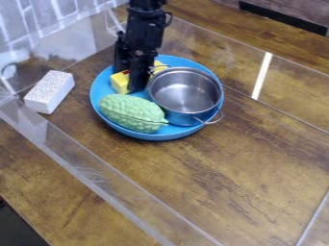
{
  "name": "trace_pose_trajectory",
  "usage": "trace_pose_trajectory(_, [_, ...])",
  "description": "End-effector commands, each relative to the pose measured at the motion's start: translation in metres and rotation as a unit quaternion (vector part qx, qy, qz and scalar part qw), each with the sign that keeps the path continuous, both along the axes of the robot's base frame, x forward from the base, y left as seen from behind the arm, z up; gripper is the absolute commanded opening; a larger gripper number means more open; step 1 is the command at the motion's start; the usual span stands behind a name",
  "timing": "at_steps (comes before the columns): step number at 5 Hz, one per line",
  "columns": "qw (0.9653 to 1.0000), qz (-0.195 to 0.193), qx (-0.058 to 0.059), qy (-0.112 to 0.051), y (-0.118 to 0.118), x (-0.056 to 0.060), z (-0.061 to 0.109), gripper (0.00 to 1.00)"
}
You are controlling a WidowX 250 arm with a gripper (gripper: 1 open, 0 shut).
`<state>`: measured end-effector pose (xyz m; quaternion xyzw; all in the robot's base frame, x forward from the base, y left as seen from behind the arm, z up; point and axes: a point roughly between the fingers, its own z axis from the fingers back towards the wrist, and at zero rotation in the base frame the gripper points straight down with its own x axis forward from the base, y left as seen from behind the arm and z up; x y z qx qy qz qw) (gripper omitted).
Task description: Put the white object in the blue tray
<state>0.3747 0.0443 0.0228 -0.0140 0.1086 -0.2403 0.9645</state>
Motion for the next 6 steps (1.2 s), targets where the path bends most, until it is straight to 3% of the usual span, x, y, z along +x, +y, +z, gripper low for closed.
trace_pose_trajectory(1, [0.9996,-0.025,-0.003,-0.012,-0.011,0.004,0.009,1.0])
trace_pose_trajectory(2, [0.9995,-0.027,-0.004,-0.014,-0.011,0.005,0.01,0.0])
trace_pose_trajectory(6, [0.999,-0.037,-0.003,-0.024,-0.014,0.008,0.021,0.0])
